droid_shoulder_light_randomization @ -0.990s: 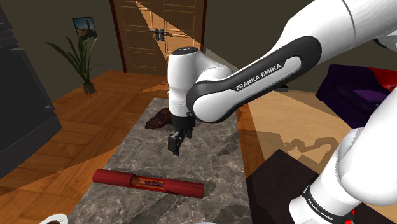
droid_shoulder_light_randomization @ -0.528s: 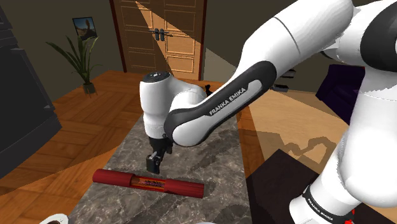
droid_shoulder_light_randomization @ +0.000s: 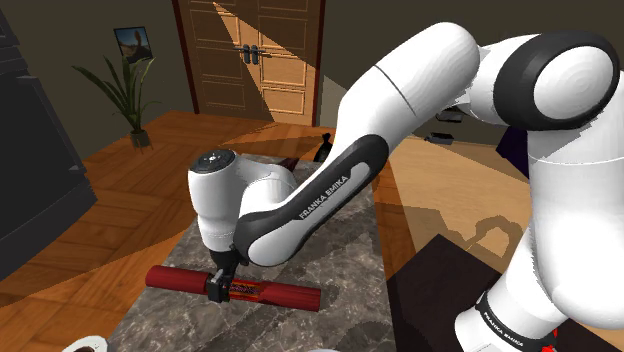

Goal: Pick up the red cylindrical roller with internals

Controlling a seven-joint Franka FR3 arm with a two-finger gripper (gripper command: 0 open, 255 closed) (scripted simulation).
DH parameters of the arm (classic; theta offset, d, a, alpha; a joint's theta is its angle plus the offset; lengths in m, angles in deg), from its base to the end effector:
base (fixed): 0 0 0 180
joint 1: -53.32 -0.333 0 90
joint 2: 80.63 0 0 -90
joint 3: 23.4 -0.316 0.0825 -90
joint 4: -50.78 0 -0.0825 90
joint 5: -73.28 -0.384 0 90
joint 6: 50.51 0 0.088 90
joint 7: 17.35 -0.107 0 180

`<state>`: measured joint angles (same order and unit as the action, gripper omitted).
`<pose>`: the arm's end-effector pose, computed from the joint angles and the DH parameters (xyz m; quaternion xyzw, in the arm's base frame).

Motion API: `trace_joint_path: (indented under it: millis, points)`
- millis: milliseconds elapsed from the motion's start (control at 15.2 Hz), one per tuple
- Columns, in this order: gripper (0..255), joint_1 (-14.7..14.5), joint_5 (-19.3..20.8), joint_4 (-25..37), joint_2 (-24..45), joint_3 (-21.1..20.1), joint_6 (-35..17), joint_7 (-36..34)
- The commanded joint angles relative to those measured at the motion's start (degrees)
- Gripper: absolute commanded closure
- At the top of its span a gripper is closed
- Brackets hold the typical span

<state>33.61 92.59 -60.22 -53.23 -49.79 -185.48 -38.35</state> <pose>0.4432 0.4353 0.2592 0.9503 0.3109 0.0120 0.0110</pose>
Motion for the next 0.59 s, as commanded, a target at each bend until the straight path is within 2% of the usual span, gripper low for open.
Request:
trace_joint_path:
  millis: [0,396,462,528]
  points:
    - [0,-0.4,0.7,0.2,1.2,0.5,-0.9,-0.4]
    - [0,-1.3,2.4,0.2,3.7,1.6,-3.3,-1.5]
    - [255,-1.3,2.4,0.2,3.7,1.6,-3.3,-1.5]
    - [255,-1.3,2.4,0.2,3.8,1.6,-3.2,-1.5]
